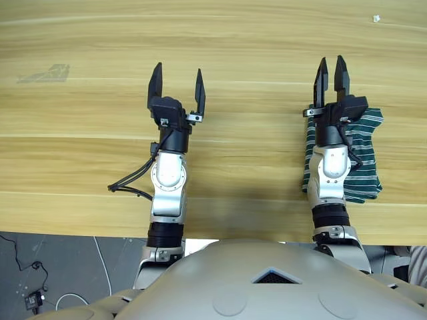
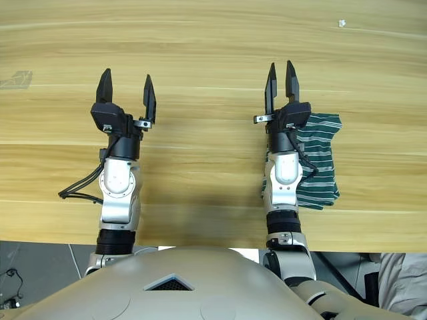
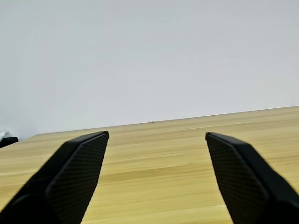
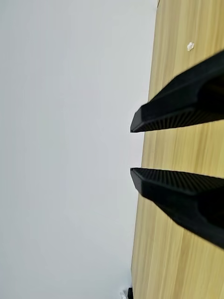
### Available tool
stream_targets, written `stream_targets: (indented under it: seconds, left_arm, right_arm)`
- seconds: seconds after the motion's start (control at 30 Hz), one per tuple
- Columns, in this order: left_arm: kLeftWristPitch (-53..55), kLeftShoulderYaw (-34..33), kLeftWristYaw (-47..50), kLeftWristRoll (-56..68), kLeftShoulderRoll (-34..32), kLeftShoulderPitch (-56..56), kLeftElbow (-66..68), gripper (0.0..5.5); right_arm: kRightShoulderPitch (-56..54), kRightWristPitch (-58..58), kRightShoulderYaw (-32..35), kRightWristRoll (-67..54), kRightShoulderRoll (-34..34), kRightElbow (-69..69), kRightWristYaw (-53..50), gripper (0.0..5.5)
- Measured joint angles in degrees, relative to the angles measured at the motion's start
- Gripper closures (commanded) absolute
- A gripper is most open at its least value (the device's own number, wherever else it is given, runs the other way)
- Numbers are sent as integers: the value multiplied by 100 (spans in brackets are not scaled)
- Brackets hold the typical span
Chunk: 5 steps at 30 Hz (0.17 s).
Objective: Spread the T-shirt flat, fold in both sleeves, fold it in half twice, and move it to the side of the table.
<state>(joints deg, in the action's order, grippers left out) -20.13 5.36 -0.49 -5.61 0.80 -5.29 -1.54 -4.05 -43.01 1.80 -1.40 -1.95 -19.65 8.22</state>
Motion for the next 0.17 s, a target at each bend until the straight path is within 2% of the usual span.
stream_targets:
  seconds: [0.17]
  left_arm:
    - [-249,-76,68,-91,-35,149,344,163]
  right_arm:
    - [-179,-174,12,-66,-27,-358,13,279]
